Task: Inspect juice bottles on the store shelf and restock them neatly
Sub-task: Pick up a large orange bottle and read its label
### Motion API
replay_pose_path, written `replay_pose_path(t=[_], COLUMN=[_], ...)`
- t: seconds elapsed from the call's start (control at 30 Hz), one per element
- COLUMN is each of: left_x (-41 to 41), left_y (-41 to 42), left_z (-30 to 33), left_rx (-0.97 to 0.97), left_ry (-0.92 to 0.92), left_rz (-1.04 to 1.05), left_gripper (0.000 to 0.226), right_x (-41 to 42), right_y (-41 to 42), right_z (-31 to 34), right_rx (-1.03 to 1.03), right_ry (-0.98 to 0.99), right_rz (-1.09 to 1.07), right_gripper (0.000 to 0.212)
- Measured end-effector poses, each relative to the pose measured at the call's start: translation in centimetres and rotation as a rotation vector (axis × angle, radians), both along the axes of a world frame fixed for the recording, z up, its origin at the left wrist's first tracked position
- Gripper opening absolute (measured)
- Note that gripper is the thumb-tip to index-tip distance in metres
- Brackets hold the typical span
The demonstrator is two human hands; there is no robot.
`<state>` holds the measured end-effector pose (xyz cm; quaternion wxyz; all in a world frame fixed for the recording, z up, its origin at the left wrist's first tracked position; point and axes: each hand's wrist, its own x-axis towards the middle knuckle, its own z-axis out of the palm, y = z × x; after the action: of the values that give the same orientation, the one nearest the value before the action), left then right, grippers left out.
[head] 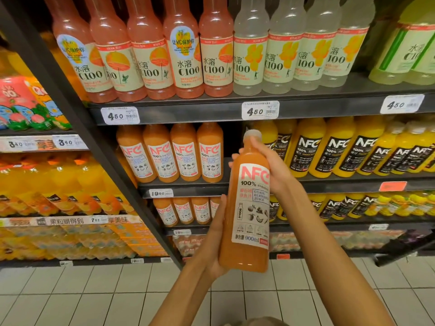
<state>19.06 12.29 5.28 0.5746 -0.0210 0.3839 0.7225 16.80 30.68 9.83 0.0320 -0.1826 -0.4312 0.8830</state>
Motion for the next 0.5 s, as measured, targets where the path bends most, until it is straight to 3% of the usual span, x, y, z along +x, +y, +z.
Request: replay_pose_path(t=[0.07, 0.17, 0.27, 0.37, 0.5], left_x=[0.3, -0.1, -0.4, -0.2, 0.1], left_y=[-0.2, -0.8, -1.4, -1.5, -1.6], left_z=[-0.1, -0.2, 0.7, 1.5, 2.6], left_rx=[-0.011, -0.03, -0.013, -0.028, 0.061], left_ry=[-0.066, 0.063, 0.018, -0.038, -0.104], left_rz=[-0.017, 0.046, 0.037, 0.028, 0.043], left_gripper=[0.073, 0.061, 0.052, 0.054, 0.053], right_x=[-0.3, -0.6, -0.8, -0.7, -0.4], right_y=[0.2, 0.4, 0.4, 0.1, -1.0], right_z=[-0.8, -1.9, -3.1, -4.2, -5.3], right_rx=[0.015, 0.1, 0.117, 0.13, 0.077], right_ry=[-0.072, -0.206, -0.349, -0.446, -0.406], right_rz=[0.001, -0.021, -0.055, -0.026, 0.018], right_gripper=[0.031, 0.038, 0.045, 0.036, 0.021])
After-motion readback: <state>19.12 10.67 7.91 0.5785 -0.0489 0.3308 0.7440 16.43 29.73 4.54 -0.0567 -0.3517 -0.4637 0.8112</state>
